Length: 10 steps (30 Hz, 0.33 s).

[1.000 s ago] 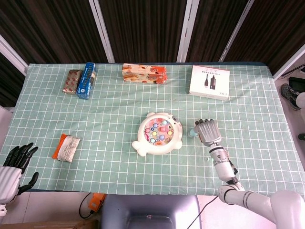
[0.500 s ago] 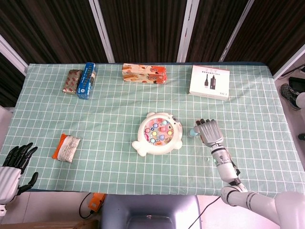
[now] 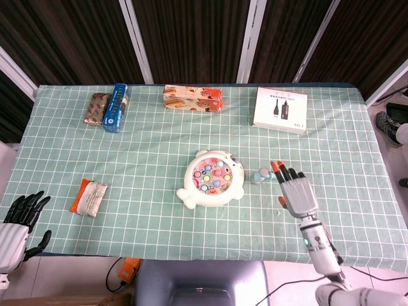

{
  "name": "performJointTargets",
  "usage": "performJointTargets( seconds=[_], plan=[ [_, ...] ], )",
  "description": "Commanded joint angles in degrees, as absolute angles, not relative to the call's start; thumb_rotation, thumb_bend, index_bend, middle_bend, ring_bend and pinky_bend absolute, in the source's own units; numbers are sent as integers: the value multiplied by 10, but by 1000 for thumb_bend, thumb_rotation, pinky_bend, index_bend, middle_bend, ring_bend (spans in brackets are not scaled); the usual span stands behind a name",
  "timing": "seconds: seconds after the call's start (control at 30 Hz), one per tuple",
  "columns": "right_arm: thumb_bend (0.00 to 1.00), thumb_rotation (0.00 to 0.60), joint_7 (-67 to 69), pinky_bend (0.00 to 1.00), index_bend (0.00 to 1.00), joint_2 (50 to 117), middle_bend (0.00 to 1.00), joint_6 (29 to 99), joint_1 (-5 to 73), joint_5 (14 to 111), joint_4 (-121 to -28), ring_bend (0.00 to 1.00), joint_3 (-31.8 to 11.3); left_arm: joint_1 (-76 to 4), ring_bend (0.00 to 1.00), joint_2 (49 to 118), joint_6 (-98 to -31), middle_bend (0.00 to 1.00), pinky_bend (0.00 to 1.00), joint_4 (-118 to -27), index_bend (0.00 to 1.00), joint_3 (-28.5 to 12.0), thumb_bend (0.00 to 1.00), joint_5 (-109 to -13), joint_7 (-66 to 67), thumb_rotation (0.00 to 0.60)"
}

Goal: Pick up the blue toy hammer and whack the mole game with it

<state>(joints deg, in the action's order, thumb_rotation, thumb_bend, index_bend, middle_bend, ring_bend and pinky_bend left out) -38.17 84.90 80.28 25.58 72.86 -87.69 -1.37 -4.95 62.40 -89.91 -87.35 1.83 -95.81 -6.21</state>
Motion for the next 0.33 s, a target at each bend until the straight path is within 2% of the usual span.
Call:
performJointTargets(
  seconds=[0.03, 0.1, 0.17, 0.33],
  plan=[
    [238, 600, -406, 302, 0, 781, 1, 976, 110, 816, -992, 47, 92, -50, 0, 627, -897, 0, 0, -875, 0, 18, 420, -957, -54, 600],
    [236, 600, -354, 208, 0, 788, 0, 1030, 60, 844, -957, 16, 110, -51, 0, 630, -892, 0, 0, -878, 0, 21, 420, -960, -42, 600],
    [236, 600, -331, 155, 0, 776, 0, 1036, 52, 860, -949, 2, 112, -51, 0, 631, -892, 0, 0, -880, 0, 23, 420, -965, -35, 600],
    [236, 600, -290, 149, 0, 760, 0, 1023, 44, 851, -951, 0, 84, -49, 0, 636, -894, 0, 0, -886, 0, 27, 419, -973, -15, 600]
  ],
)
